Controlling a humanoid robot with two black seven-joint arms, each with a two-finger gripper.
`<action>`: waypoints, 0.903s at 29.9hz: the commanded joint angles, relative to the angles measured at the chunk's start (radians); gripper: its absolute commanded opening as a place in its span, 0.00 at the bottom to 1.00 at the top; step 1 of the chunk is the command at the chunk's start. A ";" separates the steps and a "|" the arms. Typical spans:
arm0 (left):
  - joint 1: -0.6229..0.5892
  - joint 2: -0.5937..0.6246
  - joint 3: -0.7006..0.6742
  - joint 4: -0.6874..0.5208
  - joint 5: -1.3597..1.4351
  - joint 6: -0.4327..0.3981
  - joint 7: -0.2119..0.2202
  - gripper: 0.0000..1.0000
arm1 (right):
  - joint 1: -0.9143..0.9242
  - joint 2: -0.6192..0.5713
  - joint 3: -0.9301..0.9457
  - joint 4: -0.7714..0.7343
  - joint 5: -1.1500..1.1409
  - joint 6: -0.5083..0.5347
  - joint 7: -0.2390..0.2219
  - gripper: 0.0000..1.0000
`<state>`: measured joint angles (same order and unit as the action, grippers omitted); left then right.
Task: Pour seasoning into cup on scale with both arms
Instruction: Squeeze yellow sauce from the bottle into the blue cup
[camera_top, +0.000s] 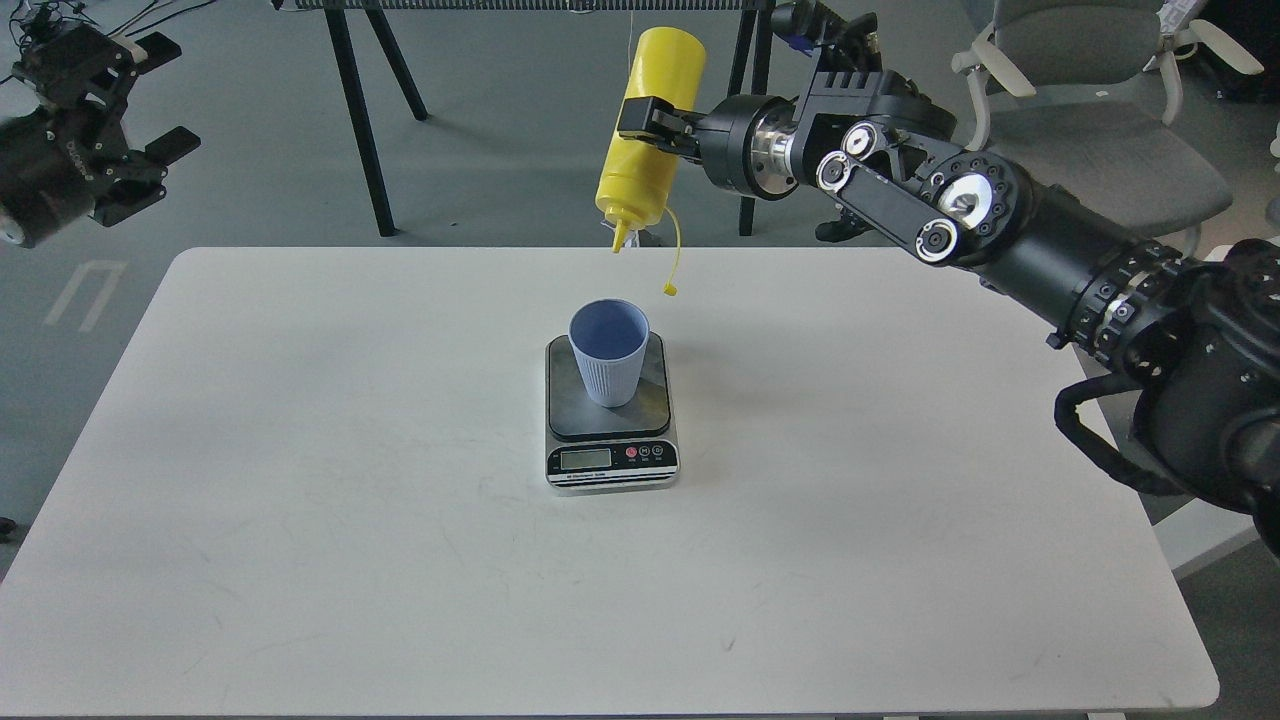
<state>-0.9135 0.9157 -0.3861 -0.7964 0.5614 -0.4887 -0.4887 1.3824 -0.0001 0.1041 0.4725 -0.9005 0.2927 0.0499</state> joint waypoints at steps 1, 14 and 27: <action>0.004 0.000 -0.016 -0.009 0.000 0.000 0.000 1.00 | -0.002 0.000 -0.007 -0.034 0.000 -0.007 0.001 0.16; 0.028 -0.001 -0.023 -0.014 0.000 0.000 0.000 1.00 | -0.022 0.000 0.005 -0.077 0.018 -0.018 -0.010 0.16; 0.033 -0.011 -0.025 -0.014 0.000 0.000 0.000 1.00 | -0.056 0.000 0.032 -0.040 0.067 -0.027 -0.013 0.16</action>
<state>-0.8832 0.9087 -0.4112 -0.8099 0.5614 -0.4887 -0.4887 1.3283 0.0000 0.1350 0.4130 -0.8537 0.2655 0.0384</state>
